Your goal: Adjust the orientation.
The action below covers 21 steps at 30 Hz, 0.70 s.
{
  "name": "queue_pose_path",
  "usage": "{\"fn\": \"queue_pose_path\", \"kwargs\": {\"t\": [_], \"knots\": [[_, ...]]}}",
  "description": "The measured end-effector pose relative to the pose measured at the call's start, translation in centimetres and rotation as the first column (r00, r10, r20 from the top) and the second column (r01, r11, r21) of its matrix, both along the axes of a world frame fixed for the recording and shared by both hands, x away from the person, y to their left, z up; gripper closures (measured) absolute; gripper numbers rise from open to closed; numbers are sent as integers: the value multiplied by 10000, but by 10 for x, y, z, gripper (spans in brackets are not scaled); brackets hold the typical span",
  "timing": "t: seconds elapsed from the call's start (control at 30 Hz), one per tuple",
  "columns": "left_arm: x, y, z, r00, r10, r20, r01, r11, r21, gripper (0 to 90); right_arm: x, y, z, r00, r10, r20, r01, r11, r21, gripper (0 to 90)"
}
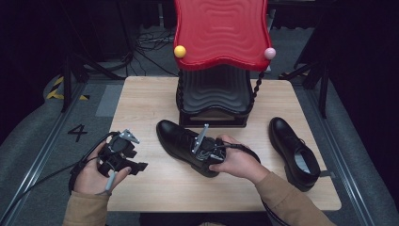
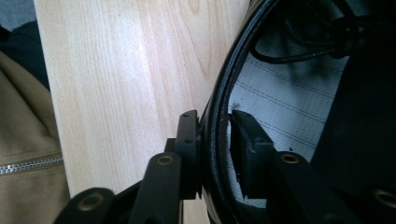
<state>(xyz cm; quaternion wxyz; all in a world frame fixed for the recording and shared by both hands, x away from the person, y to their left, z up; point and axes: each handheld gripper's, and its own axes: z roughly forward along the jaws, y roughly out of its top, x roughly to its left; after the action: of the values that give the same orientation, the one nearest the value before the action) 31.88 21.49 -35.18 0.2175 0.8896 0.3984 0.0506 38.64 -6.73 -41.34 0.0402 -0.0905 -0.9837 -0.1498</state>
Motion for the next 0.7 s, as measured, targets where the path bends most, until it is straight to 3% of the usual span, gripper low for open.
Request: {"fn": "queue_pose_path", "kwargs": {"t": [0.03, 0.37, 0.5, 0.7], "knots": [[0, 0, 0, 10000, -10, 3, 10, 10000, 2, 411, 0, 0, 0, 9998, 57, -171, -56, 10000, 42, 814], [1, 1, 0, 10000, 34, -8, -34, 10000, -57, 412, -6, 1, 1, 10000, 48, -23, -48, 9997, 222, 847], [4, -1, 0, 10000, -81, 13, 81, 10000, -12, 413, -16, -2, 6, 9997, 237, 24, -238, 9985, 496, 846], [10, -8, -1, 9997, -254, -38, 253, 9997, -58, 413, -31, -16, 18, 9999, 92, 49, -95, 9972, 738, 846]]}}
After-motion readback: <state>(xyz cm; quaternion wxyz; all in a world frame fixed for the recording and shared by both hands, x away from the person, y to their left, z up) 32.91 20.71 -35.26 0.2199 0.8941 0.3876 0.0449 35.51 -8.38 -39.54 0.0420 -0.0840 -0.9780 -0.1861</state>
